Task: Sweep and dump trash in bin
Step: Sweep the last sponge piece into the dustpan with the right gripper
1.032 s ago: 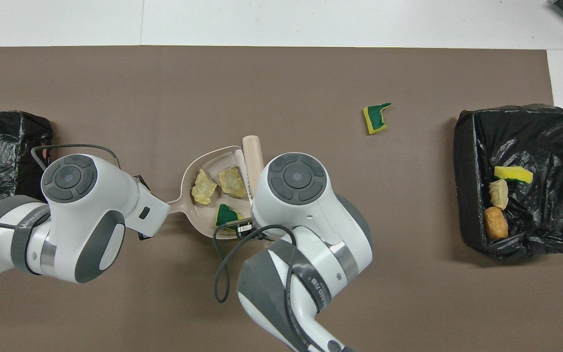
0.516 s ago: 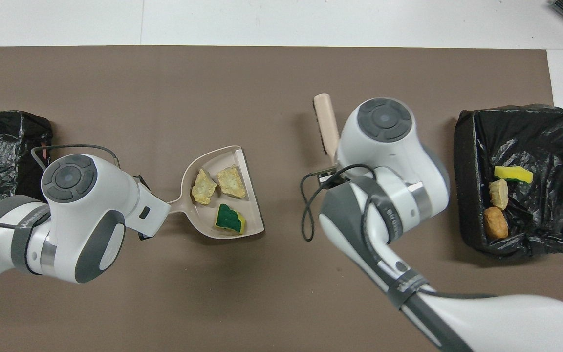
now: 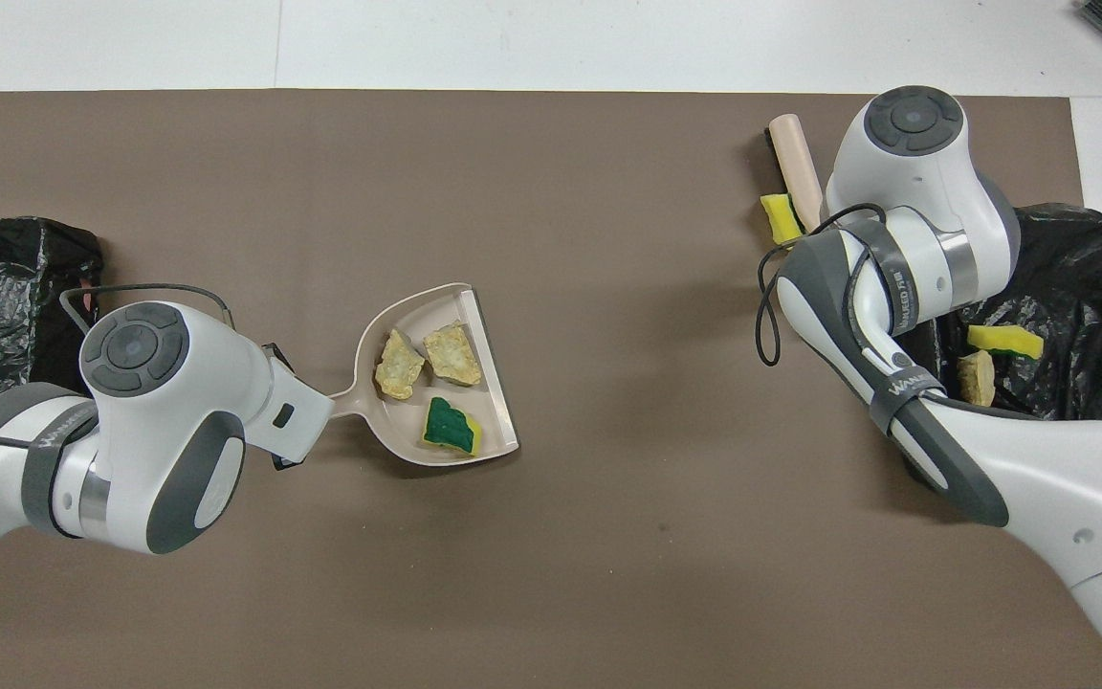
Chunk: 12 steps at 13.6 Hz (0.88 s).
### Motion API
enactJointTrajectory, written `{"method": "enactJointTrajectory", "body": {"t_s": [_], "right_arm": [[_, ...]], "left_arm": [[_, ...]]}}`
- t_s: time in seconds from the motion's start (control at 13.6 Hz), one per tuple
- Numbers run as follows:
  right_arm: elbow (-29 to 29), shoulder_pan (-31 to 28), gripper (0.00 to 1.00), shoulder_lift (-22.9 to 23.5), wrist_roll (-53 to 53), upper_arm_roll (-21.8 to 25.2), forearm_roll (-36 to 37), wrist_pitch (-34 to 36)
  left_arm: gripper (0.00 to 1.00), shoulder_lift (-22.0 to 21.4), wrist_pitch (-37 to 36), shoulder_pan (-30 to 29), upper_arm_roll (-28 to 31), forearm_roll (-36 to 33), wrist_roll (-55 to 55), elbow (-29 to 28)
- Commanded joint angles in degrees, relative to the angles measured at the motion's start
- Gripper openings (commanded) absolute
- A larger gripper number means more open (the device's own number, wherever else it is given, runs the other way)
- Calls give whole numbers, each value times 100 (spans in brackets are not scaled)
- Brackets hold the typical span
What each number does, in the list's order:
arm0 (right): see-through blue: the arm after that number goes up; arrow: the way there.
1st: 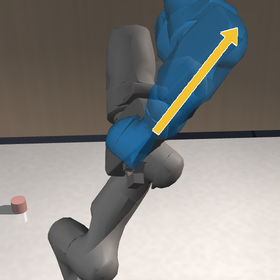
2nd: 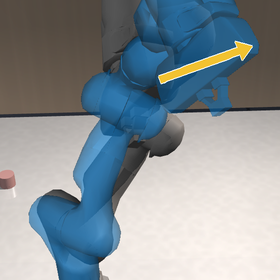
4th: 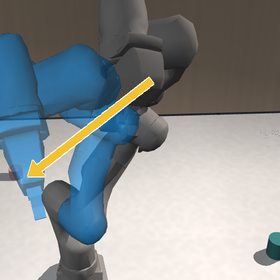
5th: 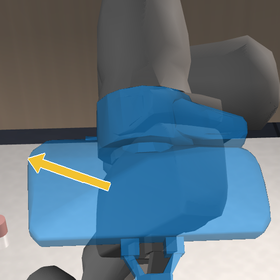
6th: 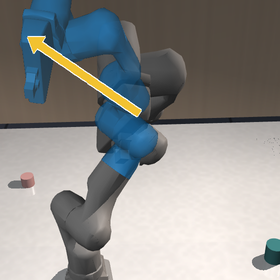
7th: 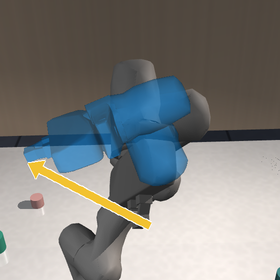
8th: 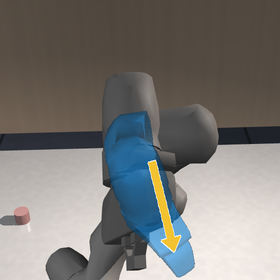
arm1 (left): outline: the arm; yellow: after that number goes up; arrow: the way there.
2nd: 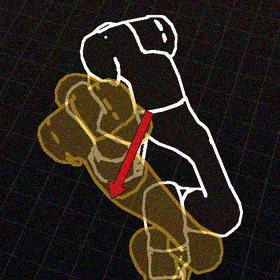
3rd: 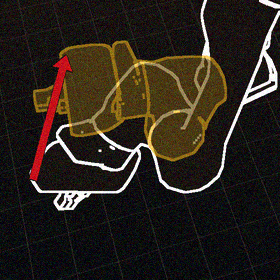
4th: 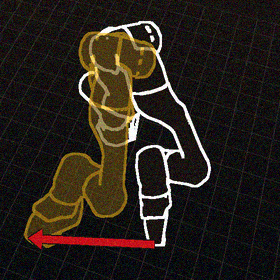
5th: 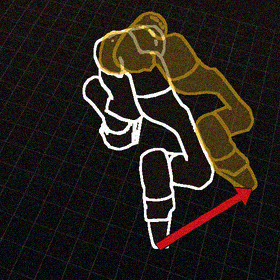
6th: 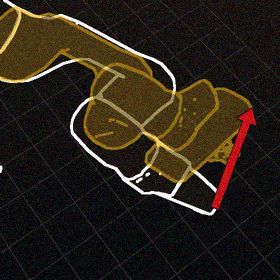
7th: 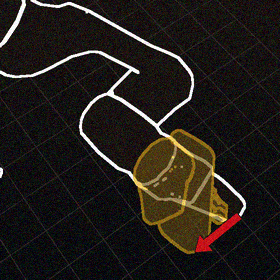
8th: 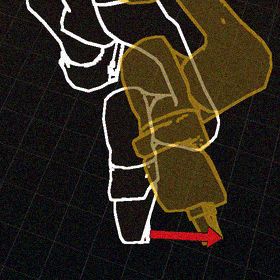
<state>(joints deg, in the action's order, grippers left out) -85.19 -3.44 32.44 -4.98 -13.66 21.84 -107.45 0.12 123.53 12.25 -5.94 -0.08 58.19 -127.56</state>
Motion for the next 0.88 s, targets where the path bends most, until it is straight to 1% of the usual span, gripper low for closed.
{"method": "enactJointTrajectory", "body": {"t_s": [0.0,0.15,0.29,0.44,0.66,0.81], "right_arm": [[65,79,0,70,-2,-119,-126,110],[11,176,0,52,-318,-171,-530,162],[-85,518,0,-9,-363,-180,-837,198],[-348,860,0,-184,-713,-180,-1330,216],[-752,1633,0,-527,-1188,-180,-1629,251],[-929,1863,0,-668,-1321,-180,-1945,251]], "left_arm": [[0,-118,162,67,58,61,-106,-147],[0,-118,162,67,58,61,-106,-147],[0,-118,162,67,58,61,-106,-147],[0,-118,162,67,58,61,-106,-147],[0,-118,162,67,58,61,-106,-147],[0,-118,162,67,58,61,-106,-147]]}}
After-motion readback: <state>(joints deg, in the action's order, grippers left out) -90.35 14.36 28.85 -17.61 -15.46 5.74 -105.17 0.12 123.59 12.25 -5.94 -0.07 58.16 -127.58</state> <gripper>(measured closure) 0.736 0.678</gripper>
